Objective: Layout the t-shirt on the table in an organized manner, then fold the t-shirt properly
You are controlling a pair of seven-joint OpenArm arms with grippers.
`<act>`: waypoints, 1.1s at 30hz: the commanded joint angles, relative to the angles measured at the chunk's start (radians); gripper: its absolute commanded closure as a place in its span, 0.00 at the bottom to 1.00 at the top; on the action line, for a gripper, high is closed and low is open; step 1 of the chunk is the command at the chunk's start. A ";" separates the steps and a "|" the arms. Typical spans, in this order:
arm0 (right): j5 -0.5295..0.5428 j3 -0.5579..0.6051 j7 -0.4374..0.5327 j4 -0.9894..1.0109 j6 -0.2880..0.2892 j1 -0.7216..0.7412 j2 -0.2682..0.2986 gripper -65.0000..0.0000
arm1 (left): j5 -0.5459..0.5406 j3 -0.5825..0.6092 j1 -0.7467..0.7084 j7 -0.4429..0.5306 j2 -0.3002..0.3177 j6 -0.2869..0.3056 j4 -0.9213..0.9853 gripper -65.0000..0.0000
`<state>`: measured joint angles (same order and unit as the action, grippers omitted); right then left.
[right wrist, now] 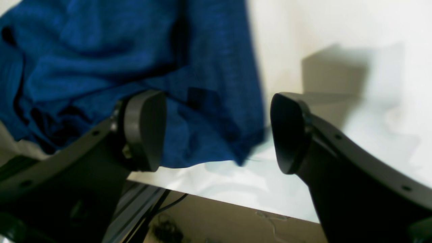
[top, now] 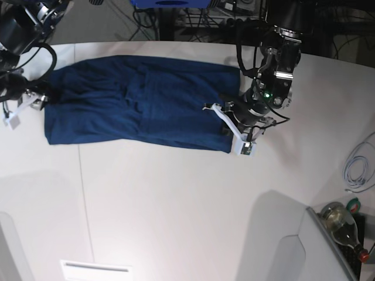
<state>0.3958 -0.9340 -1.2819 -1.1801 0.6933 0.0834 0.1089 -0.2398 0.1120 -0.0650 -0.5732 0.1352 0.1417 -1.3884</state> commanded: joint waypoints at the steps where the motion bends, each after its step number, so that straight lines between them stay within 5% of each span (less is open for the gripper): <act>1: 0.013 -0.001 -0.012 -0.016 0.005 0.011 0.022 0.30 | -0.008 -0.008 0.008 0.014 0.002 0.002 -0.035 1.00; 11: 0.018 -0.001 -0.011 0.053 0.005 0.023 0.019 0.30 | -0.005 -0.134 -0.169 0.011 0.011 0.002 -0.280 1.00; 17: 0.183 0.005 -0.021 0.168 0.005 0.022 0.028 0.20 | -0.002 -0.143 -0.184 0.018 0.017 0.002 -0.164 1.00; 24: 0.188 0.154 -0.021 0.168 0.005 0.009 0.027 0.20 | 0.000 -0.142 -0.097 0.111 0.014 0.002 -0.018 1.00; 33: 0.182 0.175 -0.055 0.164 0.005 -0.020 0.028 0.20 | 0.000 -0.142 0.009 0.114 -0.006 0.002 0.088 1.00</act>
<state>0.6567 -0.7635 -1.2770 -1.0183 0.7006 0.0811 0.1337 -0.2363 -0.0292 -0.0639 -0.4808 0.1295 0.1413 -1.2877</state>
